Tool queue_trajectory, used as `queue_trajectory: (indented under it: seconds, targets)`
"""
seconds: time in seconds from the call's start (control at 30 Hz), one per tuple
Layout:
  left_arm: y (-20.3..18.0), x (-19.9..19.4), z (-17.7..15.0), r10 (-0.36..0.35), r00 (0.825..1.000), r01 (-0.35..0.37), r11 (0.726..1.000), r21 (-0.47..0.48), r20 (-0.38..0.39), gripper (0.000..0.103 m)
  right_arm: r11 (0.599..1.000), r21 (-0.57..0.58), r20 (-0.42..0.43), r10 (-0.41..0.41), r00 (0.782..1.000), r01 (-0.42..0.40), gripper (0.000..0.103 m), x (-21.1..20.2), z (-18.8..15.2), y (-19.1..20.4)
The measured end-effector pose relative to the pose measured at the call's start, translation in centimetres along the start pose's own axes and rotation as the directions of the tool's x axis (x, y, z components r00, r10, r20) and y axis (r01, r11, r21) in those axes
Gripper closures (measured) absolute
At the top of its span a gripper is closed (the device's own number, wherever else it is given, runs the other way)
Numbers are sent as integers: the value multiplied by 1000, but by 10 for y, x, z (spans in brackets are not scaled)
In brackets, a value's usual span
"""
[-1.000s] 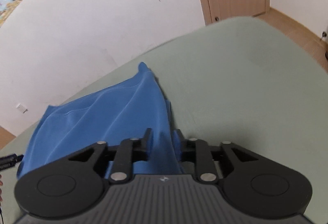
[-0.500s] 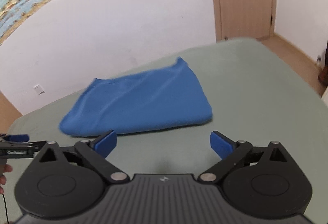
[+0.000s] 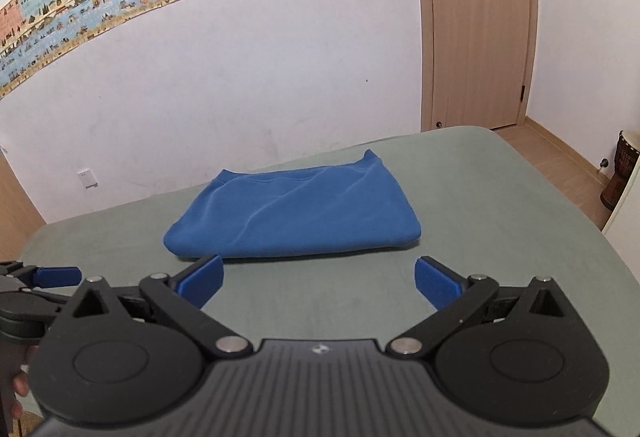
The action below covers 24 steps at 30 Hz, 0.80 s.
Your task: Fold clothes
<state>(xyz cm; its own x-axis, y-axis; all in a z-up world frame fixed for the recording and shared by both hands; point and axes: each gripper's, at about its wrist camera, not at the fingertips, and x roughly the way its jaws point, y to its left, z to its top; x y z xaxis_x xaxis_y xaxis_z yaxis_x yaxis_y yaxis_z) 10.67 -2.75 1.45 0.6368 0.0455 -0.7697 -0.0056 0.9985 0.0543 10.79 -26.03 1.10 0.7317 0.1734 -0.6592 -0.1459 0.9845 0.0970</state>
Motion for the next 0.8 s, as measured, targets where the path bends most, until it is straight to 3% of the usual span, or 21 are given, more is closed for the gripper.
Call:
queue_trajectory:
  seconds: [0.8]
  targets:
    - [3, -38, -5, -10, 998, 12, 1000, -29, 61, 11, 1000, -11, 14, -8, 1000, 8, 1, -25, -12, 12]
